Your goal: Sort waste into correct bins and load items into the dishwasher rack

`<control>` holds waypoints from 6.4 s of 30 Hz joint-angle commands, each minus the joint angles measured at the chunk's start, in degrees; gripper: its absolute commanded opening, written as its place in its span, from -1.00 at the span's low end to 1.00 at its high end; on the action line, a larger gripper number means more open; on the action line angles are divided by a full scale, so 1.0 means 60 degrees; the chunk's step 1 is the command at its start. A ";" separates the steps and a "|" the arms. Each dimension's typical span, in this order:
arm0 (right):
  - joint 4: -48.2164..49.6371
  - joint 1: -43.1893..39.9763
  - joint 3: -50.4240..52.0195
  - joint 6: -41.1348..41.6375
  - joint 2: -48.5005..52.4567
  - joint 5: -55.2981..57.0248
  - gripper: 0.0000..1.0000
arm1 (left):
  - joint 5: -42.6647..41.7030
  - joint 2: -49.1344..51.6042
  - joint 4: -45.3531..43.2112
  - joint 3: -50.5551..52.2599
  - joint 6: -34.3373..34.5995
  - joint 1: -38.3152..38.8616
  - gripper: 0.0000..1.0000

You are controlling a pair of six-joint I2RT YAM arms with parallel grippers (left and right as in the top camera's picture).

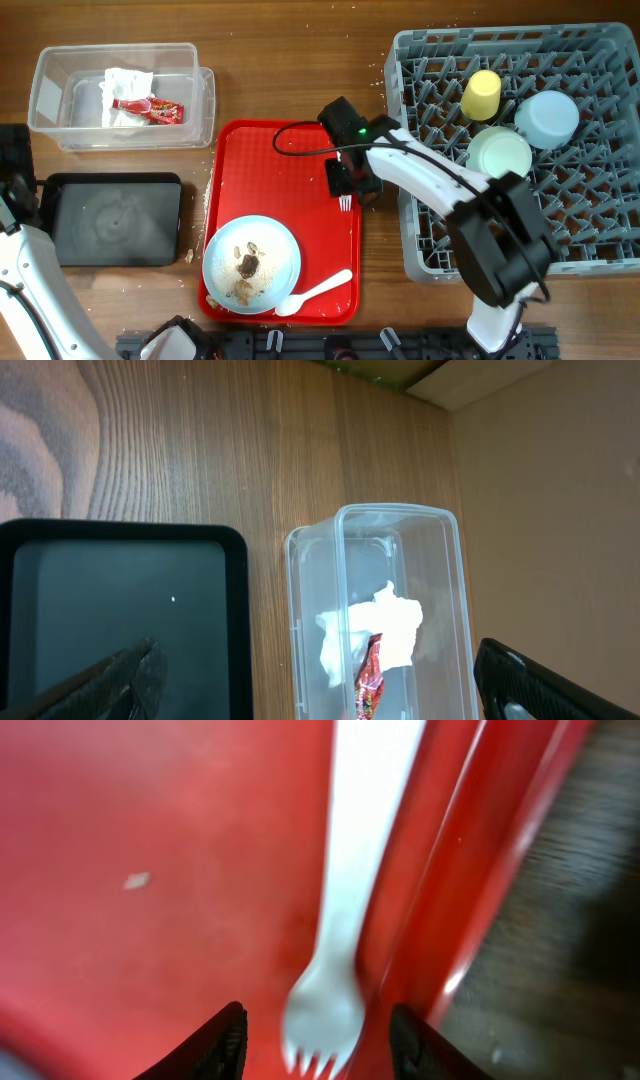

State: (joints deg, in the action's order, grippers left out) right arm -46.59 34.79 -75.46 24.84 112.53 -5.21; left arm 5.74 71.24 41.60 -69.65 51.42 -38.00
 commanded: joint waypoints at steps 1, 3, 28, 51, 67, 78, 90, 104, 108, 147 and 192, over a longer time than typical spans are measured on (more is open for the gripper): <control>0.0295 0.0015 -0.0073 -0.0186 0.0557 0.0233 -0.07 | 0.0022 -0.0033 -0.0011 -0.0018 0.0080 -0.0025 1.00; 0.0382 0.0011 -0.0084 -0.0262 0.0561 0.0273 -0.09 | 0.0022 -0.0033 -0.0011 -0.0018 0.0080 -0.0025 1.00; -0.2339 -0.0149 -0.3264 -0.0124 0.1173 0.0729 -0.92 | 0.0022 -0.0033 -0.0011 -0.0018 0.0080 -0.0025 1.00; -0.0918 0.0765 -0.0739 -0.1413 0.1213 0.0182 -0.75 | 0.0022 -0.0033 -0.0011 -0.0018 0.0080 -0.0025 1.00; -0.2444 0.0197 -0.2616 -0.1122 0.1202 0.0342 -0.91 | 0.0022 -0.0033 -0.0011 -0.0018 0.0080 -0.0025 1.00; -0.4033 -0.3311 -0.5512 -0.2455 0.0401 0.1552 -0.88 | 0.0022 -0.0033 -0.0015 -0.0018 0.0080 -0.0025 1.00; -0.4000 -0.4852 -0.5468 -0.3381 0.0404 0.1650 -0.10 | 0.0022 -0.0033 -0.0015 -0.0018 0.0080 -0.0025 1.00; -0.7468 -0.0066 -0.4783 -0.2626 -0.0557 -0.1690 0.29 | 0.0022 -0.0033 -0.0011 -0.0018 0.0080 -0.0025 1.00; -0.6692 0.2044 -0.3442 0.0393 -0.0557 -0.1362 0.10 | 0.0022 -0.0033 -0.0011 -0.0018 0.0080 -0.0025 1.00; -0.1894 0.2896 0.2098 0.5504 -0.0521 -0.4127 -0.88 | 0.0022 -0.0033 -0.0011 -0.0018 0.0080 -0.0025 1.00; -0.2116 0.2983 0.0237 0.6728 -0.0222 -0.3486 0.97 | 0.0022 -0.0033 -0.0011 -0.0018 0.0080 -0.0025 1.00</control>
State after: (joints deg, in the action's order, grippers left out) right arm -62.22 50.26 -76.12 53.87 110.67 -27.27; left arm 5.74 71.24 41.58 -69.65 51.40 -38.00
